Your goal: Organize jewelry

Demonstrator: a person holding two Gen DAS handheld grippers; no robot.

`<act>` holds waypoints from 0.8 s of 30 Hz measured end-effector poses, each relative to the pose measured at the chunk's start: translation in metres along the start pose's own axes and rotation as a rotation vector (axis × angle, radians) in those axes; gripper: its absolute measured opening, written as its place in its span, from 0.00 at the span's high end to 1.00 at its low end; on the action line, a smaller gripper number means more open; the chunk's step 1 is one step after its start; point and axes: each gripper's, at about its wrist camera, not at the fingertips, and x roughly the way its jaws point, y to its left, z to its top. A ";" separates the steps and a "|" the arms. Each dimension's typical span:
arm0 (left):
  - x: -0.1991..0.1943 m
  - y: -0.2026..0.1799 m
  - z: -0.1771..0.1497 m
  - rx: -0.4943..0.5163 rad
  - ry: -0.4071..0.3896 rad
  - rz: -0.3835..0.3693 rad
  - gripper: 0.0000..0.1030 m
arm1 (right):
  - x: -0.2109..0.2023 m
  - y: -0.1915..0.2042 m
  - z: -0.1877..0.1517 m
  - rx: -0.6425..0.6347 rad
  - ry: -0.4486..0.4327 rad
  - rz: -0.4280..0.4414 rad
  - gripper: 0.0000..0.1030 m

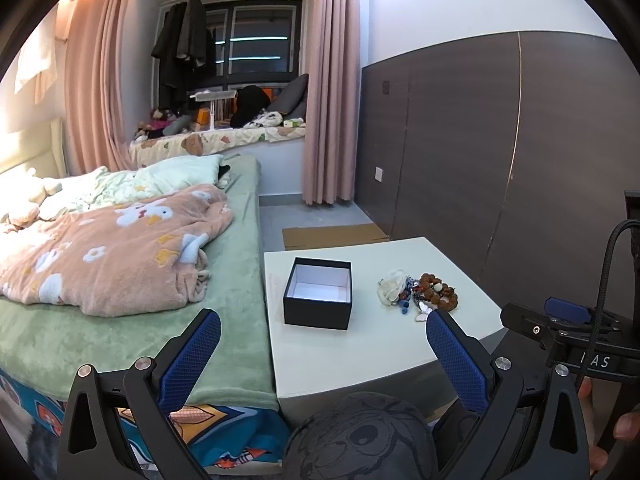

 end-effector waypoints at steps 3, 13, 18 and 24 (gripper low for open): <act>-0.001 0.000 -0.001 0.000 -0.001 -0.005 0.00 | -0.002 0.000 -0.002 0.005 -0.002 0.000 0.06; -0.001 -0.002 -0.002 -0.003 0.001 -0.007 0.00 | -0.001 -0.001 -0.005 0.002 0.000 0.001 0.06; -0.001 -0.002 -0.002 -0.004 0.001 -0.007 0.00 | -0.001 0.000 -0.006 0.000 0.000 -0.001 0.06; -0.001 -0.002 -0.002 -0.005 0.002 -0.005 0.00 | -0.001 -0.001 -0.006 0.001 -0.002 0.001 0.06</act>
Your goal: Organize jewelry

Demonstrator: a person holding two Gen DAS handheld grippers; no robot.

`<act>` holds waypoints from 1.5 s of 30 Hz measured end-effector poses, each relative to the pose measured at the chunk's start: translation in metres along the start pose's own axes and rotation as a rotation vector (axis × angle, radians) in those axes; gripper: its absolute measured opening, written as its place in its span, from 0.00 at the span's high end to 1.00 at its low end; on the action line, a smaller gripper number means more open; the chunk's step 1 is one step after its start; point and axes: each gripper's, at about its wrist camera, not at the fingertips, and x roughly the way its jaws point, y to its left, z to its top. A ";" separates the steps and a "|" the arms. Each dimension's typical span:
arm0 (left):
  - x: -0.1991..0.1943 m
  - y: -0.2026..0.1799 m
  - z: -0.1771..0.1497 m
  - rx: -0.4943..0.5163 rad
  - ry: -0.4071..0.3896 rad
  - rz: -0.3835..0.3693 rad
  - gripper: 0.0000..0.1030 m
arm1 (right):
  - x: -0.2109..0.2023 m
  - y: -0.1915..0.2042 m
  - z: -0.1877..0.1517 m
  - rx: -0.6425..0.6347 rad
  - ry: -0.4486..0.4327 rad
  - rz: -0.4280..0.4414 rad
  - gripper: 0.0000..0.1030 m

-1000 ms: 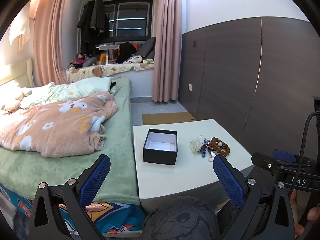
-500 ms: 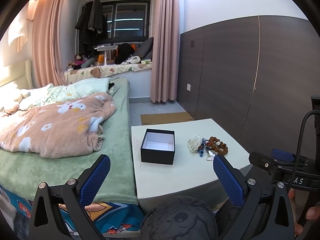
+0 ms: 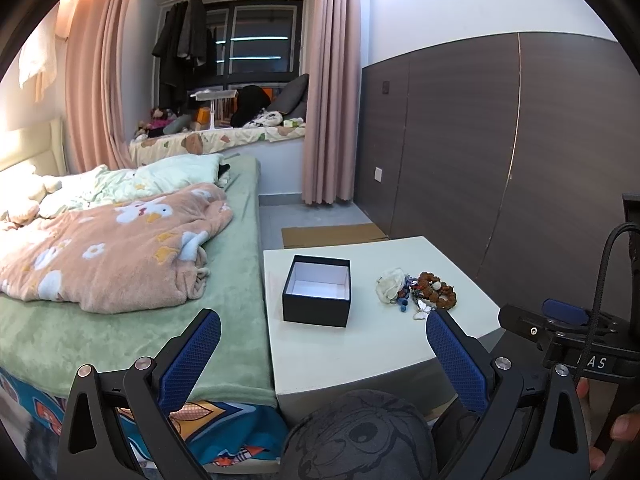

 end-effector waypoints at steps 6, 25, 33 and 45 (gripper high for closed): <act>0.000 0.002 -0.002 -0.004 -0.001 0.001 0.00 | 0.000 0.000 0.000 -0.002 0.001 0.001 0.06; 0.017 0.000 -0.001 -0.012 0.021 -0.002 0.00 | 0.009 -0.009 -0.002 0.015 0.017 0.004 0.06; 0.048 -0.015 0.010 -0.008 0.046 -0.020 0.00 | 0.031 -0.037 0.013 0.060 0.040 0.018 0.06; 0.125 -0.055 0.024 0.028 0.139 -0.124 0.06 | 0.078 -0.106 0.041 0.205 0.097 0.059 0.15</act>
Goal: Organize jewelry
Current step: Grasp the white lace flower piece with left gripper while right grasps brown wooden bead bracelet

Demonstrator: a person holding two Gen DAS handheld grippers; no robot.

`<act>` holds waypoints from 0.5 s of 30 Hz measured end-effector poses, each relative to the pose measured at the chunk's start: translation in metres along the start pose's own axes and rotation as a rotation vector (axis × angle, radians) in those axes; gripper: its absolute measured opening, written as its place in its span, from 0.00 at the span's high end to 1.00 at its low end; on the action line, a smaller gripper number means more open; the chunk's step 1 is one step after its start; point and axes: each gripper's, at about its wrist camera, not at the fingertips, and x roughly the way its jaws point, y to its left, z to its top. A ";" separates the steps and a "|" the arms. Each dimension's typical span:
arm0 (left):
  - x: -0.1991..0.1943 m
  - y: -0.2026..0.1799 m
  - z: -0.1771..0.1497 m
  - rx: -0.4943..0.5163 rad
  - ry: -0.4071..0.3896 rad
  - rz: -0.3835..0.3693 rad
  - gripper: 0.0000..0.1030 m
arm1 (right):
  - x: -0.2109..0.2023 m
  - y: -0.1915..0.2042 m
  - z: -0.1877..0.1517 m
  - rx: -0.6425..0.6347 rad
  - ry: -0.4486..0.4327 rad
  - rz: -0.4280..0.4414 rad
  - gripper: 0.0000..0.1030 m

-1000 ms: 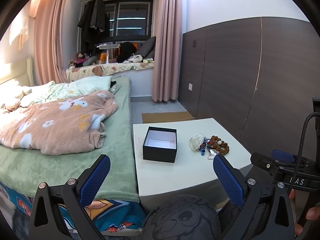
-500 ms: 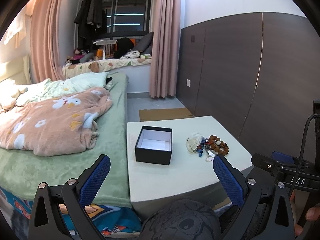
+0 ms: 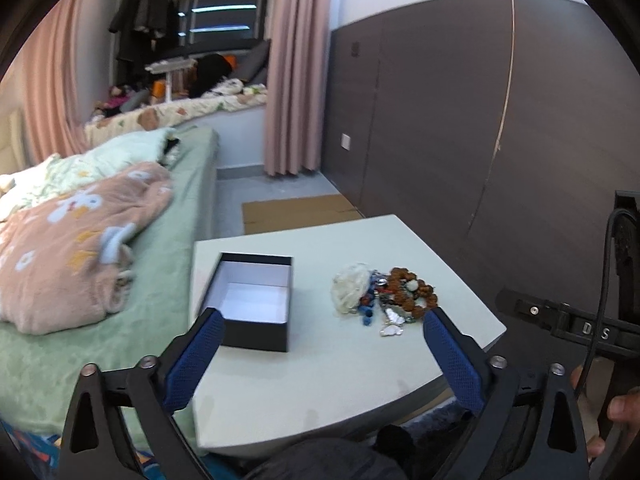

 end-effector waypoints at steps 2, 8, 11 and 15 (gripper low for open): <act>0.014 -0.002 0.005 -0.006 0.023 -0.021 0.12 | 0.009 -0.007 0.006 0.023 0.018 0.001 0.17; 0.054 -0.008 0.016 -0.024 0.091 -0.059 0.22 | 0.038 -0.028 0.025 0.097 0.069 0.023 0.21; 0.075 -0.010 0.020 -0.033 0.132 -0.076 0.27 | 0.054 -0.036 0.035 0.135 0.095 0.055 0.26; 0.102 -0.015 0.026 -0.033 0.191 -0.102 0.32 | 0.081 -0.049 0.048 0.206 0.152 0.093 0.43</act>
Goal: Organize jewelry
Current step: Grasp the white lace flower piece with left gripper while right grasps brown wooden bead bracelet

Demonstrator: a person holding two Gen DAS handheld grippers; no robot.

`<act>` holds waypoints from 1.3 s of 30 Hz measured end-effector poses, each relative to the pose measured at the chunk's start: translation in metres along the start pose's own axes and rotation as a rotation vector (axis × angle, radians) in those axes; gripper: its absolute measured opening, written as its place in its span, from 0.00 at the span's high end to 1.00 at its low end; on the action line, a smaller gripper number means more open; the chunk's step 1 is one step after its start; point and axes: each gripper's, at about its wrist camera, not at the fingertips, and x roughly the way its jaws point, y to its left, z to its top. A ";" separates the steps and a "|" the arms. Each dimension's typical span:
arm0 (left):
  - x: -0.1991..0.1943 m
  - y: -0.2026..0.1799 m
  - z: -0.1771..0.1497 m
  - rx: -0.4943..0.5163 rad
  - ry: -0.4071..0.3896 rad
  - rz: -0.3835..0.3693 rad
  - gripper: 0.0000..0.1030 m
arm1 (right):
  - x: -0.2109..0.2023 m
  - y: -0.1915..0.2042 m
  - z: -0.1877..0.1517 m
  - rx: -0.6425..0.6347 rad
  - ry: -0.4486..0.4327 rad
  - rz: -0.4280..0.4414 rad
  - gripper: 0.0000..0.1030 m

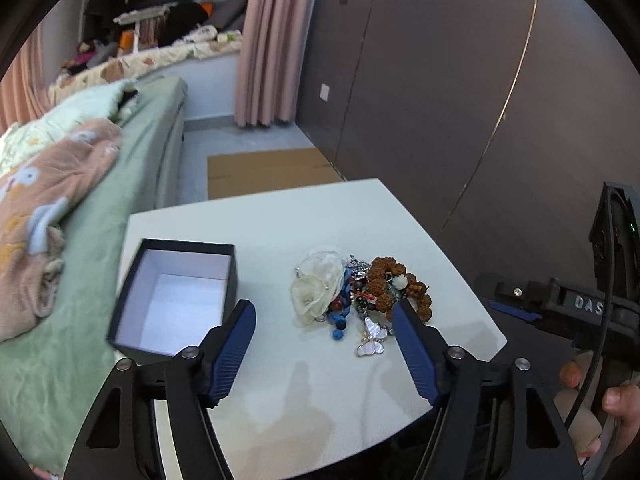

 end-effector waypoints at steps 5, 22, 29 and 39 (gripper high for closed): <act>0.031 0.000 0.011 -0.002 0.065 -0.015 0.38 | 0.024 -0.007 0.016 0.055 0.053 0.028 0.47; 0.119 0.005 0.015 -0.052 0.220 0.006 0.47 | 0.088 -0.016 0.036 0.163 0.198 0.122 0.47; 0.124 0.015 0.005 -0.099 0.206 -0.004 0.98 | 0.107 -0.012 0.028 0.202 0.244 0.194 0.47; 0.086 0.025 0.016 -0.150 0.106 -0.024 0.98 | 0.123 -0.001 0.025 0.162 0.261 0.128 0.47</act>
